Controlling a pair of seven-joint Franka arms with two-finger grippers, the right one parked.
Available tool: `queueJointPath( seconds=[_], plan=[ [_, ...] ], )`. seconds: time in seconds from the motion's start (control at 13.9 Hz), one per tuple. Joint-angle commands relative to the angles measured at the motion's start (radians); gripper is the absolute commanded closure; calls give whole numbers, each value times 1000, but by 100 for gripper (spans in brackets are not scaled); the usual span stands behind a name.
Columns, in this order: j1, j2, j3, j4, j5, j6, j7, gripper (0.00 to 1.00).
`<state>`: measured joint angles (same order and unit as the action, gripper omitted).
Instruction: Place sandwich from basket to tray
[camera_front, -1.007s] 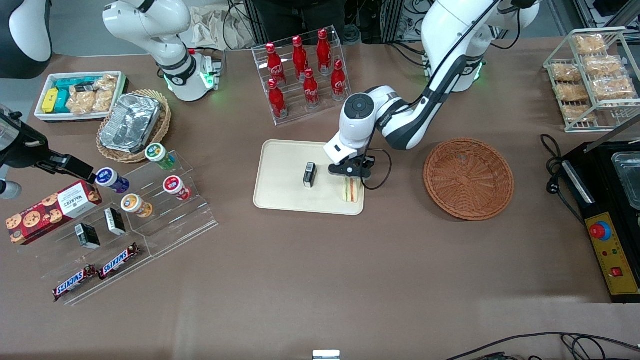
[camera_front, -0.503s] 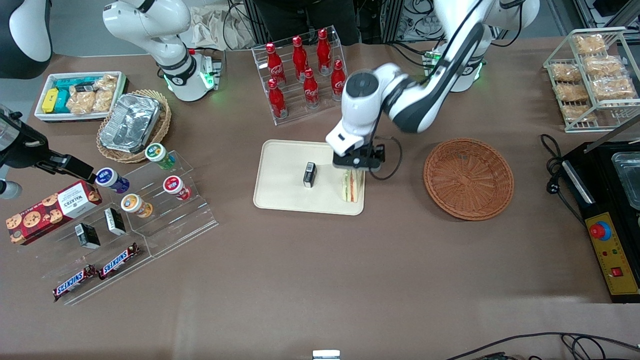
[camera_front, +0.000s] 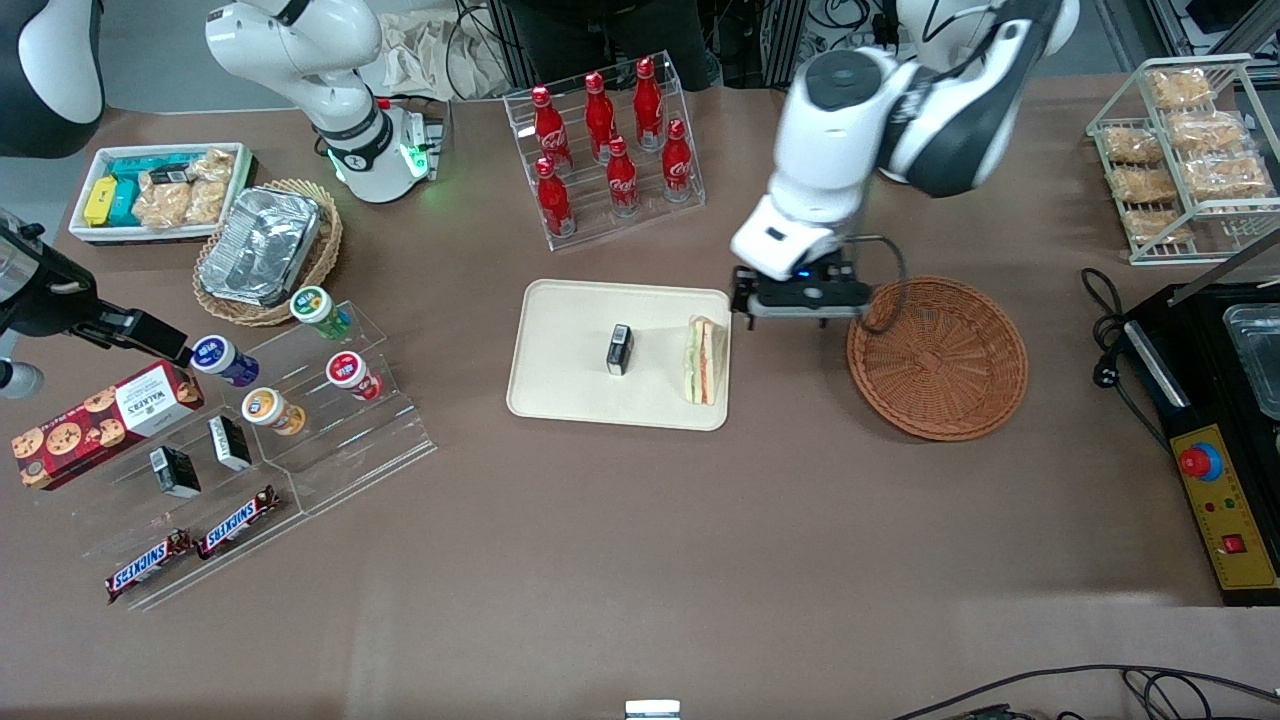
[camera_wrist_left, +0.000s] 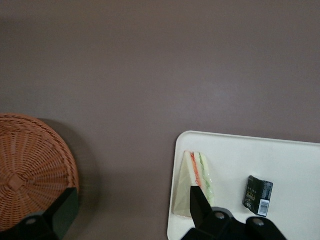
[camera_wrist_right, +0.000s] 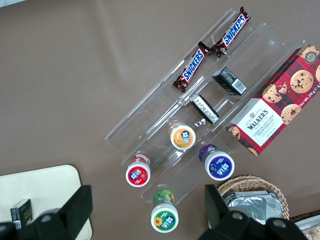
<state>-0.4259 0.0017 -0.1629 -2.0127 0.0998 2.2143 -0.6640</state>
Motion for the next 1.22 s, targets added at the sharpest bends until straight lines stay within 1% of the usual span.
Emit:
queueJointPath(
  seconds=[0.0,0.22,0.36,0.65,0.79,0.93,1.01,1.15],
  plan=[
    [-7,-58,116,-8,-130,-48,186,1],
    [-7,-91,222,-6,-190,-109,349,1],
    [-7,-109,276,-8,-238,-113,420,1],
    [-4,-173,371,-14,-236,-148,510,1],
    [-4,-201,413,-9,-222,-200,558,1],
    [-1,-229,413,-8,-219,-235,612,1],
    [59,-232,396,-6,-212,-258,622,1],
    [145,-250,295,34,-201,-313,624,1]
  ],
)
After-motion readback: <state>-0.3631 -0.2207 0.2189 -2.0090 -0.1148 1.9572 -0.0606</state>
